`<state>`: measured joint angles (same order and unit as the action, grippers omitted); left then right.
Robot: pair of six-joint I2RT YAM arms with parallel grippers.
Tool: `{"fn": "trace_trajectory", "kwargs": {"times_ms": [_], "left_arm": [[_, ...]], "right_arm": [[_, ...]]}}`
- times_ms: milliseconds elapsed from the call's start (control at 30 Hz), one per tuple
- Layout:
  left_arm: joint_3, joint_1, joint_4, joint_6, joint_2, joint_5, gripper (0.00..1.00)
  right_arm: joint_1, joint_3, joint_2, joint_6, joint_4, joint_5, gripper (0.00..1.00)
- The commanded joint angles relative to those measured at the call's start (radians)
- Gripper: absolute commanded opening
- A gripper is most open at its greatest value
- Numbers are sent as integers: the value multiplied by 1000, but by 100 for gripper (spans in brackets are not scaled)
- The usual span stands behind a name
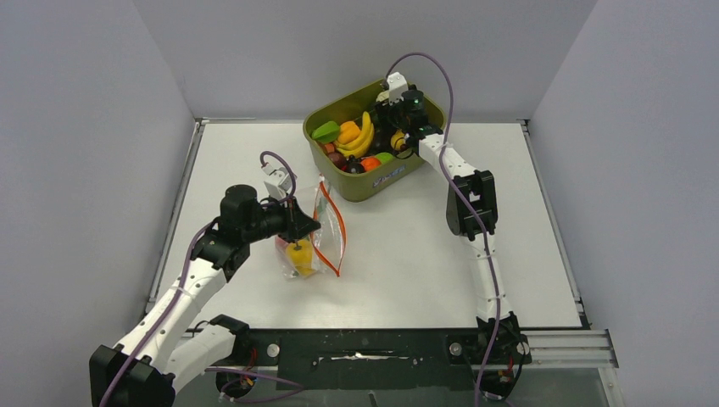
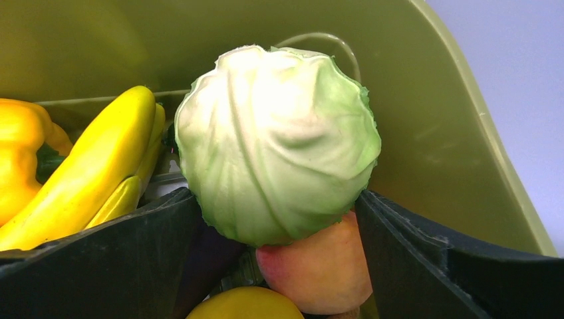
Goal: Place the food in the zip-top bag and seal the zipper
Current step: Pick up the fake vegetable from the bin.
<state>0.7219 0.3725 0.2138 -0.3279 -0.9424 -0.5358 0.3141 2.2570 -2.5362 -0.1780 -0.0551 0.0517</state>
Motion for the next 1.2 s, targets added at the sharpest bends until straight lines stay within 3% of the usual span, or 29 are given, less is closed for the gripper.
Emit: {"fn": "trace_trajectory", "kwargs": {"times_ms": [0,367,1167], "left_arm": [[13,6,-32,20,28,2,0],[10,5,-33,20,43,21,0],[6,0,-22,23,59,114,0]], "right_arm": [[-10,-14,28,5,139,-44,75],[-10,-69,86,31,160,-83,50],[-6,-423,431,70,215,-170,36]]}}
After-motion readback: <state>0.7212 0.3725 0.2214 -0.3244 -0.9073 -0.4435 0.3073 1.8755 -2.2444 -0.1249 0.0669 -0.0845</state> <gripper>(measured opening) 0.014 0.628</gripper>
